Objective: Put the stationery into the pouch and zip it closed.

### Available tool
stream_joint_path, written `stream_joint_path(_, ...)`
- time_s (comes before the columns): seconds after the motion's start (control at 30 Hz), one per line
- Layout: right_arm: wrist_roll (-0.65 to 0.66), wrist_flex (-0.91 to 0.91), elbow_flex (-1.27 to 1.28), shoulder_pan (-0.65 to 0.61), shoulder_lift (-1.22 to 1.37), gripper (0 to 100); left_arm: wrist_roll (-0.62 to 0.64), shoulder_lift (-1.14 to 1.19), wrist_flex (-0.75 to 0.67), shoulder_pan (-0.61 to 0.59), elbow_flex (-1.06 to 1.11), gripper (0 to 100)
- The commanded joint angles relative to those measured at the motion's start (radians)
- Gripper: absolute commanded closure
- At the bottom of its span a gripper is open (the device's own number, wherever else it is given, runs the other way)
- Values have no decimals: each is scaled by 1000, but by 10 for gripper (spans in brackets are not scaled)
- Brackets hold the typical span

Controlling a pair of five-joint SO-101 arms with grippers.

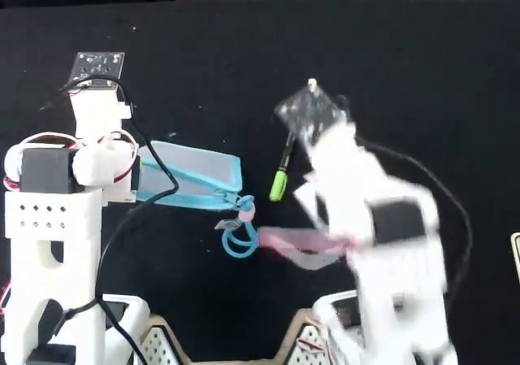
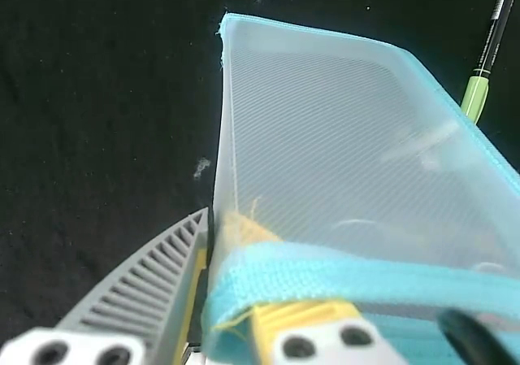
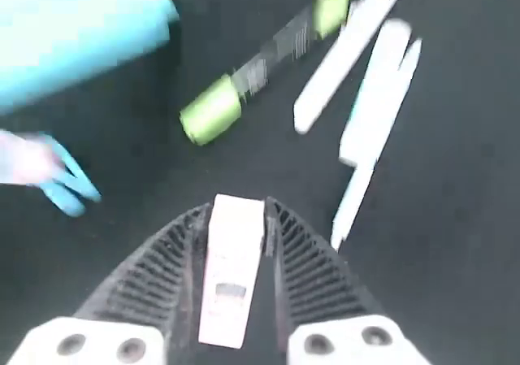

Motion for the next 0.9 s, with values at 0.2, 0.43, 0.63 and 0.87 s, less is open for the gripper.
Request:
stream_joint_path(0.2,-192,-313,64,-494,-512,987,0,-5,-14,13,10,970)
stream_joint_path(0.43,-189,-615,217,-644,-568,987,0,-5,-14,13,13,970)
stream_joint_path(0.63,-184,-947,398,-704,-570,987,0,-5,-14,13,13,970)
stream_joint_path(0.87,-184,-1166,575,-713,-570,987,0,-5,-14,13,15,970)
